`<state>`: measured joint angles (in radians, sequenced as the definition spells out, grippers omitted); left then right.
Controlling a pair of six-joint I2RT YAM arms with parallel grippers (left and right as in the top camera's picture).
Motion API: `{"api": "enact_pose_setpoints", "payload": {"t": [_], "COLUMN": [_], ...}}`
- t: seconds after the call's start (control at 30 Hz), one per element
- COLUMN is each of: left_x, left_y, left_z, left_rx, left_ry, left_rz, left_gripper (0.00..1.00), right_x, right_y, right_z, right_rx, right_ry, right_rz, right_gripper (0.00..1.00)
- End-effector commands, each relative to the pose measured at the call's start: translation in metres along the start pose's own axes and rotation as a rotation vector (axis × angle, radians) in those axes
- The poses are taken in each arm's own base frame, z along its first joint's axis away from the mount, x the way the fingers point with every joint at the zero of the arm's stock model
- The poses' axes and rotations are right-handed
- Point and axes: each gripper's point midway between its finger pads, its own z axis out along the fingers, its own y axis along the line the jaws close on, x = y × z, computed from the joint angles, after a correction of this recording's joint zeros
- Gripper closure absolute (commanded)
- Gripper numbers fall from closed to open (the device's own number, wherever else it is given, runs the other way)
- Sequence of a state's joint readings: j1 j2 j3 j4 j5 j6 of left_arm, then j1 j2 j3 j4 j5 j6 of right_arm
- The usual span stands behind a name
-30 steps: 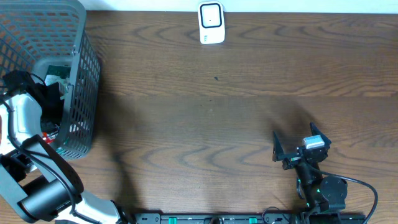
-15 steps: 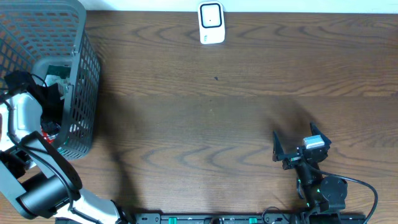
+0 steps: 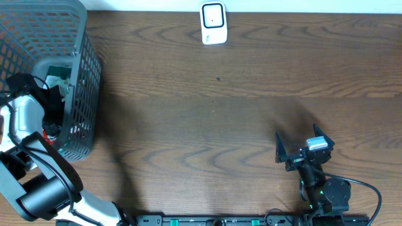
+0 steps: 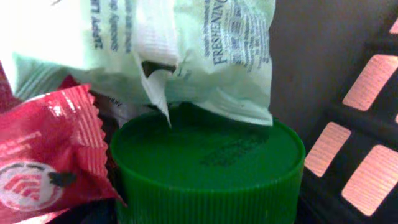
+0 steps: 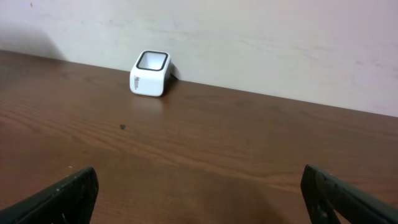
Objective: Scan the item barcode
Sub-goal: 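Grasp the green-lidded jar with the left gripper and lift it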
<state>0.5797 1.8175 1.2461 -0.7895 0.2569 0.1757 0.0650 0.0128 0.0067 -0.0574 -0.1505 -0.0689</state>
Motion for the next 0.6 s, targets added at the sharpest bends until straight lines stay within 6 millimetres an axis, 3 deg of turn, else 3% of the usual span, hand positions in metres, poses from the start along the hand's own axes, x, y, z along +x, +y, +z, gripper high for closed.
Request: {"api": "enact_pose_setpoints", "payload": {"t": [0.0, 0.1, 0.27, 0.43, 0.57], "left_x": [-0.021, -0.039, -0.058, -0.054, -0.035], "left_y": [-0.009, -0.004, -0.015, -0.037, -0.061], "left_z": [-0.04, -0.083, -0.184, -0.286, -0.336], "left_rx": [-0.012, -0.094, -0.16, -0.156, -0.043], "left_ry": [-0.114, -0.25, -0.574, -0.915, -1.074], "left_rz": [0.011, 0.03, 0.05, 0.055, 0.02], "left_gripper": [0.59, 0.59, 0.59, 0.59, 0.59], "right_x": [0.001, 0.001, 0.001, 0.001, 0.001], "right_y": [0.002, 0.002, 0.002, 0.002, 0.002], "right_z": [0.0, 0.0, 0.0, 0.0, 0.0], "right_rx": [-0.009, -0.008, -0.009, -0.009, -0.009], "right_ry": [0.001, 0.001, 0.001, 0.001, 0.001], "right_rz": [0.012, 0.012, 0.012, 0.012, 0.012], "right_gripper": [0.01, 0.01, 0.01, 0.01, 0.01]}}
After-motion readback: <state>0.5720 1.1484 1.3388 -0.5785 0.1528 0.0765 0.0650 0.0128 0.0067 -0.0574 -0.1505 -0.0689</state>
